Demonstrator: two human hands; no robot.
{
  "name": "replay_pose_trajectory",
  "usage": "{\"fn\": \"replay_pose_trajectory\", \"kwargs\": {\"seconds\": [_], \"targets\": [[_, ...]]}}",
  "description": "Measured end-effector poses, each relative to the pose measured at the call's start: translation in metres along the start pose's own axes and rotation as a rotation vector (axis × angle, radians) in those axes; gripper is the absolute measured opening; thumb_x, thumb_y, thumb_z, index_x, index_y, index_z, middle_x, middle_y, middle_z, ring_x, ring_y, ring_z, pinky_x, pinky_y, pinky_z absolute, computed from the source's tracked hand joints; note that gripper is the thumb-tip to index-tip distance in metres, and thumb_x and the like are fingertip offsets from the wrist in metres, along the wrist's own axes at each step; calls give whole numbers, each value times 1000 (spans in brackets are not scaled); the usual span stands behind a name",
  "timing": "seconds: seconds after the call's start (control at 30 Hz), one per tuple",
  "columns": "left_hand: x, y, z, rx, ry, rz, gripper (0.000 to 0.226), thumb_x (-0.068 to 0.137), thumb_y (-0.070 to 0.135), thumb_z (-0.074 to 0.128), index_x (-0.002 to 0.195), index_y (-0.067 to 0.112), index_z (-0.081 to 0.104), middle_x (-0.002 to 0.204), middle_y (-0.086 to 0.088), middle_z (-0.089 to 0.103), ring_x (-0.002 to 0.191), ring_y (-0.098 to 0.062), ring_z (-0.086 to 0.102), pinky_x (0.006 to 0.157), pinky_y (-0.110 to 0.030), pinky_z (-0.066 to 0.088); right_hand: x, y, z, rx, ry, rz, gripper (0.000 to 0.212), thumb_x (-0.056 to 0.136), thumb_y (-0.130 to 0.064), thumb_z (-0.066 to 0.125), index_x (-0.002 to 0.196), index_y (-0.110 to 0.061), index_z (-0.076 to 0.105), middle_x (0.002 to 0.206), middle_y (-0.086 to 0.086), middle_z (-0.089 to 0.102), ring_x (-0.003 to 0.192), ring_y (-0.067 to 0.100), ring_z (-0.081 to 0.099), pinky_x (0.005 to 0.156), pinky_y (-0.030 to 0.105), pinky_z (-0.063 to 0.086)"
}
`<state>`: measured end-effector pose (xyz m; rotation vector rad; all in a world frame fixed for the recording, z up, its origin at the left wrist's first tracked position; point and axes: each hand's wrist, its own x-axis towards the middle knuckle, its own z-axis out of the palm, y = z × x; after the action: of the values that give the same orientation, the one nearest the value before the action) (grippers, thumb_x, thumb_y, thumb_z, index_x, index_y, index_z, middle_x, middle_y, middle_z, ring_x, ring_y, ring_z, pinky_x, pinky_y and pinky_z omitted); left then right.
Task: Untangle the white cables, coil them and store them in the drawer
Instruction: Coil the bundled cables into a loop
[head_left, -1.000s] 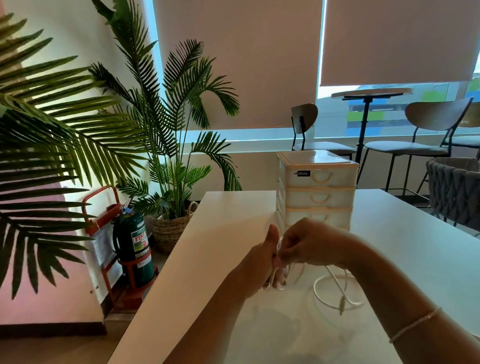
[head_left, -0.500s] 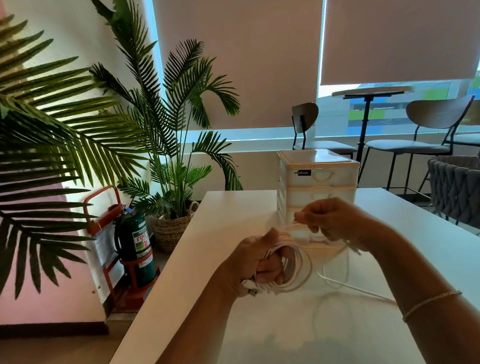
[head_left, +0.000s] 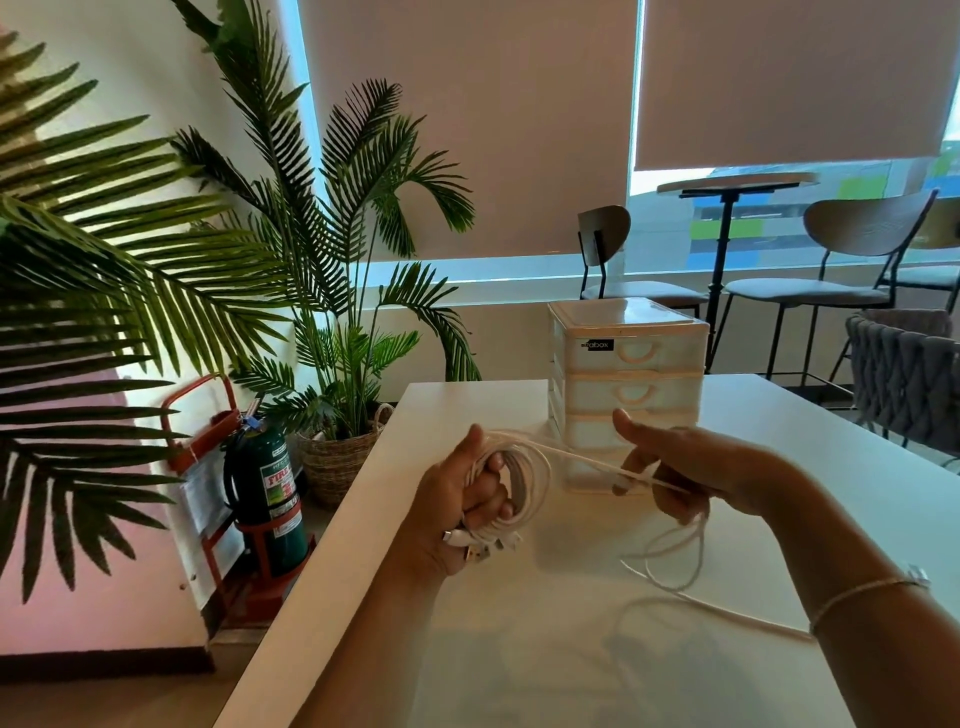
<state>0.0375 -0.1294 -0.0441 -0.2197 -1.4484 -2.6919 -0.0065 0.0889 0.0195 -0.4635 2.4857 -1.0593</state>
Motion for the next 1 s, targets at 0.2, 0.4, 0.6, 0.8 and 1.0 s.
{"fn": "replay_pose_trajectory", "kwargs": {"seconds": [0.2, 0.4, 0.6, 0.8, 1.0], "targets": [[4, 8, -11, -79, 138, 120, 38, 89, 40, 41, 65, 11, 44, 29, 7, 25, 24, -3, 22, 37, -15, 35, 9, 20, -11, -377, 49, 74, 16, 78, -19, 72, 92, -15, 65, 68, -2, 61, 56, 7, 52, 50, 14, 40], [3, 18, -22, -177, 138, 157, 43, 97, 39, 30, 65, 12, 40, 27, 7, 25, 22, -2, 23, 36, -13, 35, 20, 60, -29, -672, 429, 269, 28, 85, -12, 58, 113, -13, 61, 106, 4, 57, 90, 14, 54, 78, 24, 50], [3, 29, -42, -293, 165, 260, 51, 89, 43, 38, 49, 16, 53, 28, 8, 27, 22, -1, 24, 36, -11, 37, 7, 101, -53, -387, 978, 245, 50, 80, -1, 62, 127, -12, 47, 129, 27, 44, 115, 43, 44, 93, 52, 43], [4, 22, -34, -220, 173, 189, 47, 97, 43, 31, 62, 14, 43, 28, 7, 26, 22, -2, 23, 35, -12, 36, 4, 85, -52, -457, 871, 524, 49, 85, -53, 55, 91, -5, 62, 83, 14, 62, 79, 28, 58, 67, 33, 45], [4, 15, -27, -86, 184, 133, 45, 97, 41, 29, 65, 12, 39, 28, 10, 24, 22, -3, 22, 38, -13, 34, 10, 55, -43, 260, 482, 465, 31, 95, -23, 50, 89, 6, 60, 40, 10, 59, 38, 17, 56, 41, 22, 44]]}}
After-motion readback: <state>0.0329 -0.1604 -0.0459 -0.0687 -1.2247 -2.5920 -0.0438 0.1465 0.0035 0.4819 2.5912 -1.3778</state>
